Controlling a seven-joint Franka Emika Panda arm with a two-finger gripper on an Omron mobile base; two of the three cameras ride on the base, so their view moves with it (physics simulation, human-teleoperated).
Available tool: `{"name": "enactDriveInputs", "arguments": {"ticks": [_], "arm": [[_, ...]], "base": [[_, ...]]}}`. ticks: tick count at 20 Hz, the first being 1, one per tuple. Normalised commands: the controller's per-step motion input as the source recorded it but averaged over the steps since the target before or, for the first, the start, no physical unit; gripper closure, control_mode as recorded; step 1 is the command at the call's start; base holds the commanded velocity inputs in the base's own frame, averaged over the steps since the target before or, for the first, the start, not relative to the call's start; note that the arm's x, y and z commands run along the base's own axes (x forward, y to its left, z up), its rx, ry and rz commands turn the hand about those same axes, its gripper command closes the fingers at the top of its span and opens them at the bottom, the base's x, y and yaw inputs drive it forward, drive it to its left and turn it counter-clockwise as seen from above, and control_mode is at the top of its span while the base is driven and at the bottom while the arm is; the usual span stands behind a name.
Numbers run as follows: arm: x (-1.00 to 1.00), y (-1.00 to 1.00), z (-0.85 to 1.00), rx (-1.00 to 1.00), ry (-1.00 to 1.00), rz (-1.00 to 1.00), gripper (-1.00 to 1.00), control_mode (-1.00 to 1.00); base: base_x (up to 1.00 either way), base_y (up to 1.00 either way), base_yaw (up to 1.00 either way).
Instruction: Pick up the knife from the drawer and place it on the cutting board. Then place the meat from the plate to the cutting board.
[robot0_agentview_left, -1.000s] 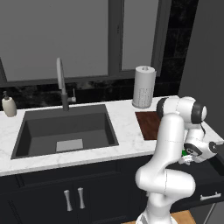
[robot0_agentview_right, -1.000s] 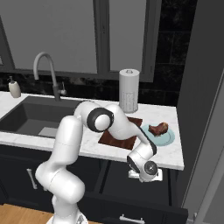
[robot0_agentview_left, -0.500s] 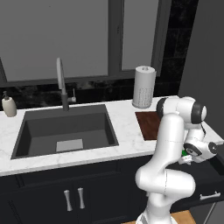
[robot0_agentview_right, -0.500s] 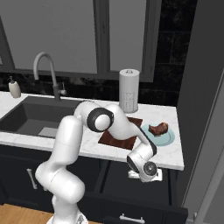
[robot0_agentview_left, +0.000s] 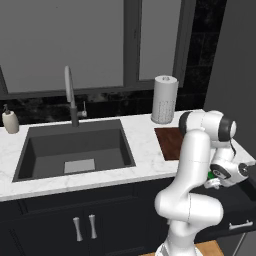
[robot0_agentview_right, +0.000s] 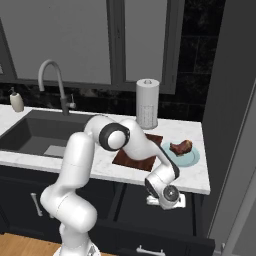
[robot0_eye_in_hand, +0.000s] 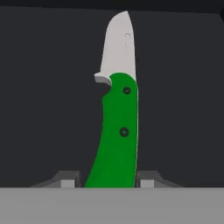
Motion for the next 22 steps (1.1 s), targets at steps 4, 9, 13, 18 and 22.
{"name": "enactDriveInputs", "arguments": {"ticks": [4, 9, 13, 18, 22], "arm": [[-0.43, -0.17, 0.25, 0.09, -0.02, 0.08, 1.00, -1.00], [-0.23, -0.30, 0.38, 0.01, -0.01, 0.14, 1.00, -1.00], [0.00, -0.35, 0.69, -0.01, 0.00, 0.25, 1.00, -1.00], [-0.07, -0.14, 0.29, -0.18, 0.00, 0.49, 1.00, -1.00], [-0.25, 0.00, 0.00, -0.33, 0.00, 0.70, 1.00, -1.00]], "base": [[0.00, 0.00, 0.00], [0.00, 0.00, 0.00], [0.00, 0.00, 0.00], [0.00, 0.00, 0.00], [0.00, 0.00, 0.00]]}}
